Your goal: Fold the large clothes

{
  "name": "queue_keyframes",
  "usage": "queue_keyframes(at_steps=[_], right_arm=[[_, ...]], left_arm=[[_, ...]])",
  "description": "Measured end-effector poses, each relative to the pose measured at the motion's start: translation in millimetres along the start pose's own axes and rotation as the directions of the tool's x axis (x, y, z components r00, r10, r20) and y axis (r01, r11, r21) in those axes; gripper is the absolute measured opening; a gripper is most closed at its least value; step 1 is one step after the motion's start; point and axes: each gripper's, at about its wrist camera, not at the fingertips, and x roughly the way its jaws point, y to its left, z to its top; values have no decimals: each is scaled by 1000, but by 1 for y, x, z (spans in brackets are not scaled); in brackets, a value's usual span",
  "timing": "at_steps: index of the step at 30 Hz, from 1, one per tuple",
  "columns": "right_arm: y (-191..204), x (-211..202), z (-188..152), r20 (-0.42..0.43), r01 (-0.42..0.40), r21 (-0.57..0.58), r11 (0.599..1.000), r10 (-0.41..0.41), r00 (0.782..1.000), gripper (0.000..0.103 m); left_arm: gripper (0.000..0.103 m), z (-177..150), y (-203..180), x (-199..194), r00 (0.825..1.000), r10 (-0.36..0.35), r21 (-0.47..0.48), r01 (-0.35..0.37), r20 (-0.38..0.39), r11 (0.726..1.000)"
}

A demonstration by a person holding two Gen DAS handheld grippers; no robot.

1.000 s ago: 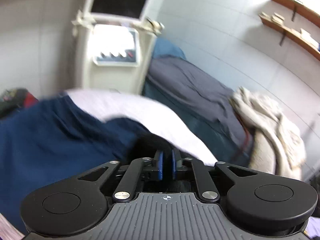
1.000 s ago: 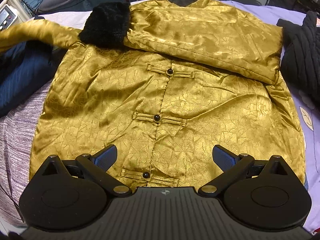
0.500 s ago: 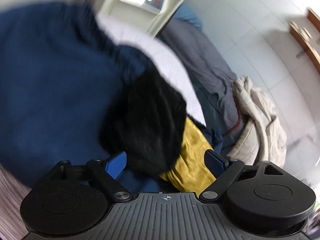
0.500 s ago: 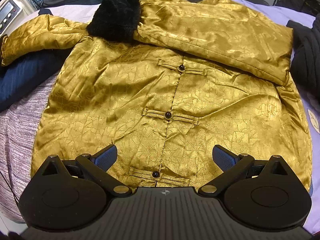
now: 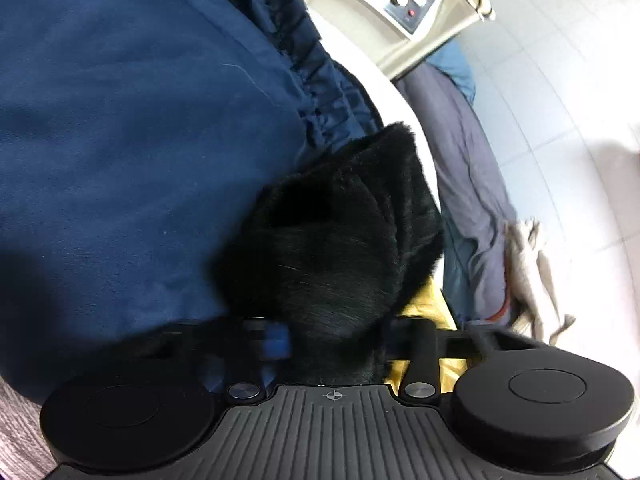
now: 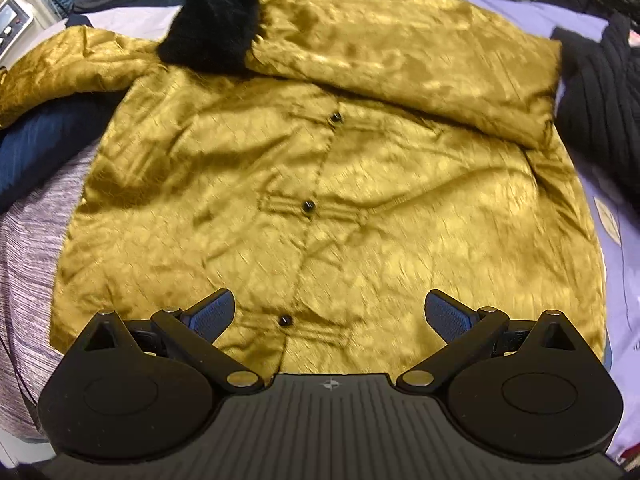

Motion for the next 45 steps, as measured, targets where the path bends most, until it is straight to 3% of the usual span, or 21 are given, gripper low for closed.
queue_keyframes(at_steps=[2,5,7,10,12,15,17,22,24,27,29,32,36,40,43,45], right_arm=[[-3,0,-3,-1,3,11,1000,-3,1000,101],[-7,0,-3,2,1,28,1000,-1,1000,101],[-9,1,-1,3,1,39,999,-2,1000,101],[-10,1,1,13,-5,45,999,5,1000,101],[-11,2,3,21,-14,49,999,13,1000,101],[-13,2,2,27,-32,68,997,30,999,101],[-15,0,0,35,-37,81,996,35,999,101],[-31,-5,-7,53,-41,137,990,34,998,101],[-40,-3,-10,51,-49,177,983,40,998,101],[-53,0,-14,52,-53,229,972,42,998,101],[-60,-1,-16,61,-53,255,966,38,997,101],[-71,-6,-19,77,-46,285,957,24,997,101],[-90,-12,-27,85,-28,334,942,-1,996,101],[-110,-17,-39,75,2,382,924,-33,997,101],[-122,-20,-50,65,26,413,910,-58,996,101],[-128,-20,-56,53,42,432,901,-72,996,101]], left_arm=[[82,2,-10,-7,999,-39,25,39,11,999],[78,11,-43,-32,993,-105,135,98,51,986],[77,19,-65,-55,977,-200,176,186,71,967],[77,23,-90,-73,961,-257,244,226,102,943],[76,17,-95,-68,971,-209,276,170,117,946],[76,7,-85,-50,990,-93,216,69,102,974],[76,0,-84,-49,992,-47,233,18,116,972],[76,-11,-127,-58,987,-127,333,86,103,939],[76,-27,-160,-63,979,-194,398,153,65,905],[77,-76,-219,-64,955,-294,521,274,-45,808],[77,-124,-256,-63,929,-339,597,357,-149,718],[77,-205,-293,-55,870,-376,613,492,-319,618],[77,-313,-316,-28,828,-316,613,557,-463,560],[79,-413,-319,7,833,-185,682,537,-521,497],[87,-462,-305,32,811,-83,697,545,-579,465],[103,-484,-297,44,797,-9,716,548,-604,432]])
